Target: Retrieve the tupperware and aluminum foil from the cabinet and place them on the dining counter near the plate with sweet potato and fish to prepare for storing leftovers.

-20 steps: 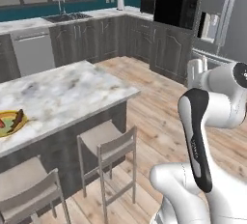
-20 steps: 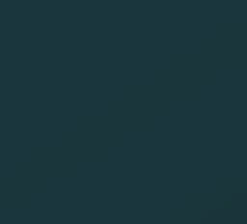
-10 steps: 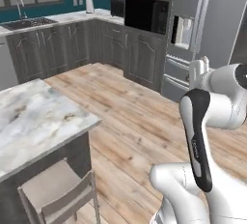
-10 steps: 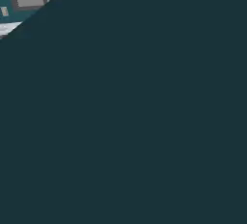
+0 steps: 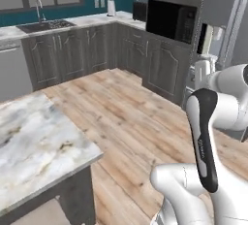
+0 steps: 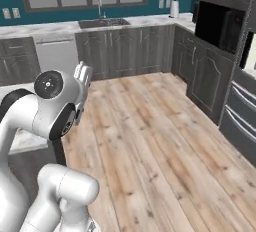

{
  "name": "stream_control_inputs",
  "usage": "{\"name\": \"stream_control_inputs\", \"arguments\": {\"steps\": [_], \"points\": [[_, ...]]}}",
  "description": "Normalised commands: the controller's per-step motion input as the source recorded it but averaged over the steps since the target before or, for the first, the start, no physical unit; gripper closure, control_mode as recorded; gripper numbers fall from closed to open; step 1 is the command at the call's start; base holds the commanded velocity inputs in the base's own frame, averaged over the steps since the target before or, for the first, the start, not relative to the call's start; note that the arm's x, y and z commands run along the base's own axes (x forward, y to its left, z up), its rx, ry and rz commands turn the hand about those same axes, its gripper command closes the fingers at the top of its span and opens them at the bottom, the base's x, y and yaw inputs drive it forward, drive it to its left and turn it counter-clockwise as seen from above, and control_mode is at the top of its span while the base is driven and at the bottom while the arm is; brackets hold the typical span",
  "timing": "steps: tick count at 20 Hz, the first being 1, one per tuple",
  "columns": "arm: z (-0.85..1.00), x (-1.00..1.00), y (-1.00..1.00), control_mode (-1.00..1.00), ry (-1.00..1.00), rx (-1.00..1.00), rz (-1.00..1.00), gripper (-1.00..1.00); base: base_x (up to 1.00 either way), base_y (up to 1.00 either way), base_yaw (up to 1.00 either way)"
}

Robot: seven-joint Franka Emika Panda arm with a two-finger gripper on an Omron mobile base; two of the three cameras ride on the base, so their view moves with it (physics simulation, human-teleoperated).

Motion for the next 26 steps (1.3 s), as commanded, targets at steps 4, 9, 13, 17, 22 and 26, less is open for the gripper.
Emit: {"name": "stream_control_inputs", "arguments": {"steps": [4, 9, 13, 17, 22, 26], "points": [[0.00, 0.00, 0.00, 1.00, 0.00, 0.00, 0.00, -1.00, 1.00, -0.02, 0.43], [0.00, 0.00, 0.00, 1.00, 0.00, 0.00, 0.00, -1.00, 1.00, -0.65, 0.27], [0.00, 0.00, 0.00, 1.00, 0.00, 0.00, 0.00, -1.00, 1.00, -0.82, 0.23], [0.00, 0.00, 0.00, 1.00, 0.00, 0.00, 0.00, -1.00, 1.00, -0.25, 0.37], [0.00, 0.00, 0.00, 1.00, 0.00, 0.00, 0.00, -1.00, 1.00, 0.00, 0.51], [0.00, 0.00, 0.00, 1.00, 0.00, 0.00, 0.00, -1.00, 1.00, 0.00, 0.53]]}}
